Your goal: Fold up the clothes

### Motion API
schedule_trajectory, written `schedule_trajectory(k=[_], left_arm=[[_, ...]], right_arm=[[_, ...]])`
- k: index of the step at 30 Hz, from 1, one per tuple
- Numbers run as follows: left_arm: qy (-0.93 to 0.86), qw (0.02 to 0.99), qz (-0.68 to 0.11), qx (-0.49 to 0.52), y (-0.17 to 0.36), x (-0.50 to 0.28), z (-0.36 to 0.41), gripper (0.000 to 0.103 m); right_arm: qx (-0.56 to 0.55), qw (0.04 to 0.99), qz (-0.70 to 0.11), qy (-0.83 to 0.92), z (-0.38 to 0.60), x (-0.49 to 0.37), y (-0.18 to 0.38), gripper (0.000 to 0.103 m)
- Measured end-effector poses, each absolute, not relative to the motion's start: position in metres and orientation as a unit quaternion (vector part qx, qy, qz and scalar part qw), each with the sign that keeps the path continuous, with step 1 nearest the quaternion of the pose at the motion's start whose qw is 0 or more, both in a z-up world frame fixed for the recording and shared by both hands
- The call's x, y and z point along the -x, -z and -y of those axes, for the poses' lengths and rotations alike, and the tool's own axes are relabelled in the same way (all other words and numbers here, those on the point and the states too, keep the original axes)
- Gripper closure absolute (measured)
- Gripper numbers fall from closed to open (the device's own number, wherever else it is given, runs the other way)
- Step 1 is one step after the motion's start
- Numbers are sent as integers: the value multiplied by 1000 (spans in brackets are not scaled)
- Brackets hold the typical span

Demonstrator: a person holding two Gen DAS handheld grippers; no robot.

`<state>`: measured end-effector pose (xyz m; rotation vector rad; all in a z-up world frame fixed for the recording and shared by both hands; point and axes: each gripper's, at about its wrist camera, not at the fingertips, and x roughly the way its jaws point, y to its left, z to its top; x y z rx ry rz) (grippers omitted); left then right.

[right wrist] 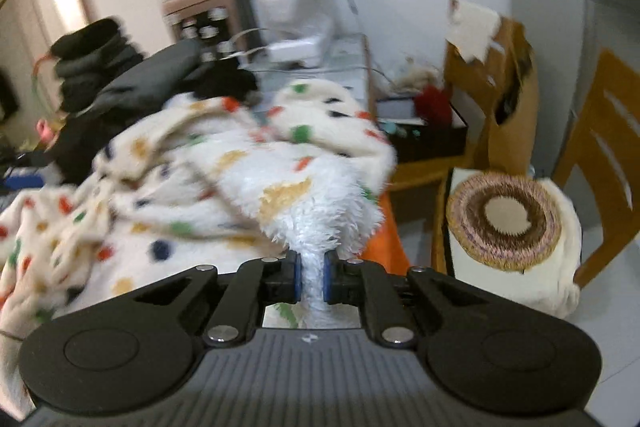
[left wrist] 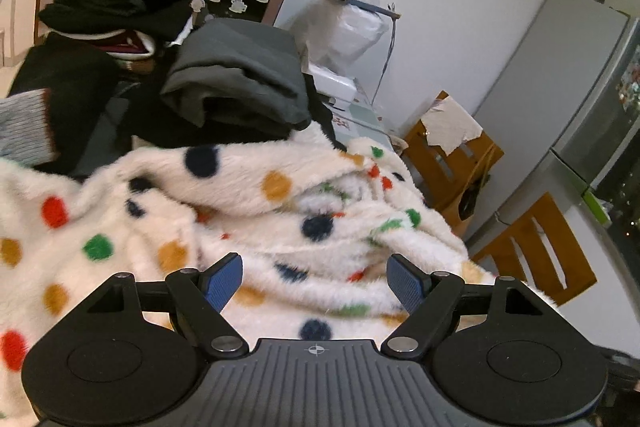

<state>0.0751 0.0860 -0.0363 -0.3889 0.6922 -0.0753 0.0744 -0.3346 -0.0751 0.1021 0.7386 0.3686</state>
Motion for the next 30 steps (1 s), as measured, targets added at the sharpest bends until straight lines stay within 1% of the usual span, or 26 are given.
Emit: schedule_trajectory(k=[2,6,7,8,10,13,15,18,22,26,30], left_arm=[[48,922,-336,184,37,-61,-92,22],[77,922,-342,166,41,-33,-103,22],[89,920,-346,163,42,-27,-106,22],[99,918,-350,158,44,-21,-108,22],[116,915,-358,143,50,-9,-111,22],[128,910,-371,135,57,4,-115,22],[131,909,-372,136,58,12,-117,22],[127,908,-371,146,59,22,-118,22],[118,907,-372,157,60,27,-112,22],[103,911,-366,162,60,29,-96,21],[74,913,-361,176,60,31,-77,21]], right_arm=[[-38,912,-362,-189,313,-52,70,91],[-47,902,-379,-199,268,-16,94,89],[-50,900,-384,-201,257,-7,99,85],[-52,897,-388,-203,245,2,105,79],[-70,889,-401,-209,228,15,119,75],[-90,874,-423,-221,207,33,135,75],[-92,872,-425,-224,200,48,136,75],[-96,879,-414,-216,209,64,123,73],[-110,889,-406,-180,245,67,105,69],[-124,897,-398,-146,294,57,96,64],[-150,899,-396,-117,347,33,101,58]])
